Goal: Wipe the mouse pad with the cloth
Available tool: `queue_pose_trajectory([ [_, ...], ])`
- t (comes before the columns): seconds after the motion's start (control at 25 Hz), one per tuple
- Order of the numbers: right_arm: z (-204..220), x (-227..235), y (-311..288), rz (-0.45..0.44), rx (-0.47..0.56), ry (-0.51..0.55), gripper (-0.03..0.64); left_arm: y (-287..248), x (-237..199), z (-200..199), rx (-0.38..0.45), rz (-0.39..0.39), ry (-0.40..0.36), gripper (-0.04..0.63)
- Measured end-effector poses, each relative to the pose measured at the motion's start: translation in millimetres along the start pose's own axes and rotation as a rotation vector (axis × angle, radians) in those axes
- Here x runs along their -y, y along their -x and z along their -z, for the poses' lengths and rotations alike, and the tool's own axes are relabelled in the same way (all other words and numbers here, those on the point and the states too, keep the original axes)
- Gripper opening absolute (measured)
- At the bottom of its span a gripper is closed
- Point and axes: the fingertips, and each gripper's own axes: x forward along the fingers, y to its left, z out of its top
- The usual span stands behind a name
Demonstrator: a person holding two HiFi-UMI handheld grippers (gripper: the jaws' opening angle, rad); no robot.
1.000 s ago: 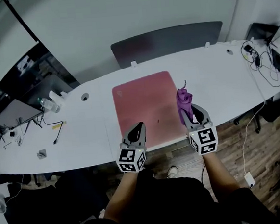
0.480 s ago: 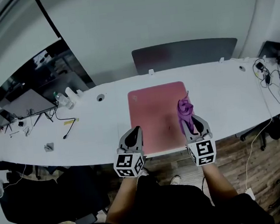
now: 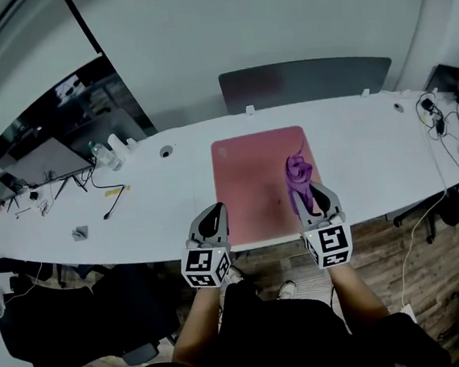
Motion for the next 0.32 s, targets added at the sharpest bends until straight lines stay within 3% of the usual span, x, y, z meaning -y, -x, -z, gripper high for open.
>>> queue_pose_trajectory([
  [0.32,6.6,-3.3,-6.5,-0.010,-0.015,0.009,0.109,3.3,-1.9,2.5,-0.004,-0.004,-0.029,0.023],
])
